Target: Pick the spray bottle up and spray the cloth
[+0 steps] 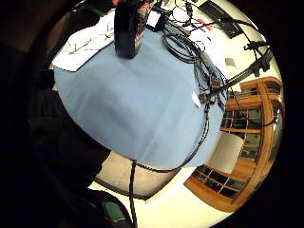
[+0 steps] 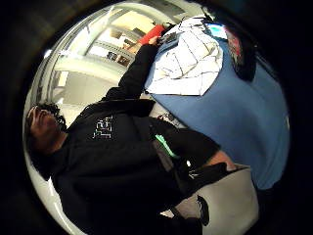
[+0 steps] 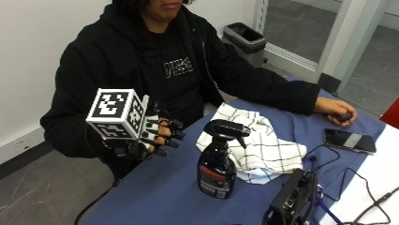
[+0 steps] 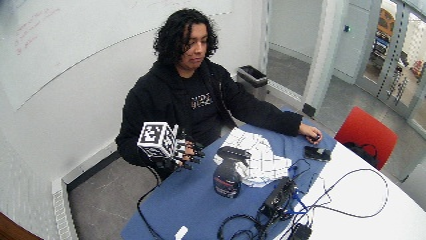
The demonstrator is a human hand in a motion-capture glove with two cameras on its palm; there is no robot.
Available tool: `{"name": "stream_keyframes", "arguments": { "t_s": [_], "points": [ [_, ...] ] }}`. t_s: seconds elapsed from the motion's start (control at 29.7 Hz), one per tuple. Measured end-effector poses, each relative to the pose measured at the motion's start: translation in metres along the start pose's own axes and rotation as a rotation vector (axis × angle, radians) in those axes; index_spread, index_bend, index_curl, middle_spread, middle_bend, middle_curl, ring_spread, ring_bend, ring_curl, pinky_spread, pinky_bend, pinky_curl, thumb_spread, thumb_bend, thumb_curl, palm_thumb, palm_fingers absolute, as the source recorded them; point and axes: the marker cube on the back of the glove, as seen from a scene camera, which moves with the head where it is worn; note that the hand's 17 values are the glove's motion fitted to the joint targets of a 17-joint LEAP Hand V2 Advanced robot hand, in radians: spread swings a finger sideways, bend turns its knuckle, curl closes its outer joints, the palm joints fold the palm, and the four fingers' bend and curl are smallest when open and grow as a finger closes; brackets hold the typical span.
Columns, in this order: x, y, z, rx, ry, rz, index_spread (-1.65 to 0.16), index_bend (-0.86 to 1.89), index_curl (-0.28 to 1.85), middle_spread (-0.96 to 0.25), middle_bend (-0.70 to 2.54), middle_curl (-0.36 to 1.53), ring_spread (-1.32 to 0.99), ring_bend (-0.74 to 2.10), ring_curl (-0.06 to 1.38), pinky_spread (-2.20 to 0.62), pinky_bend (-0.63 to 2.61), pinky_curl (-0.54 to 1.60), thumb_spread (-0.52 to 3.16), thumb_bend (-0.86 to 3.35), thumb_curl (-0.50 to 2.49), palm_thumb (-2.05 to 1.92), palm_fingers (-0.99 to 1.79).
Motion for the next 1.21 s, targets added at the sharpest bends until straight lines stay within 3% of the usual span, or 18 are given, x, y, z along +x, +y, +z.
{"name": "stream_keyframes", "arguments": {
  "t_s": [0.47, 0.91, 1.21],
  "points": [
    [0.013, -0.007, -0.005, 0.028, -0.017, 0.054, -0.31, 0.13, 0.14, -0.04, 0.26, 0.19, -0.05, 0.43, 0.20, 0.19, 0.42, 0.22, 0.90, 0.16, 0.16, 0.45, 0.41],
    [0.047, -0.051, -0.036, 0.060, -0.019, 0.065, -0.32, 0.13, 0.18, -0.03, 0.27, 0.26, -0.05, 0.44, 0.25, 0.21, 0.41, 0.27, 1.03, 0.13, 0.23, 0.57, 0.43],
    [0.069, -0.093, -0.044, 0.121, -0.174, 0.121, -0.29, 0.11, 0.19, -0.04, 0.27, 0.29, -0.06, 0.46, 0.27, 0.21, 0.39, 0.29, 1.06, 0.08, 0.25, 0.60, 0.46]
  ]
}}
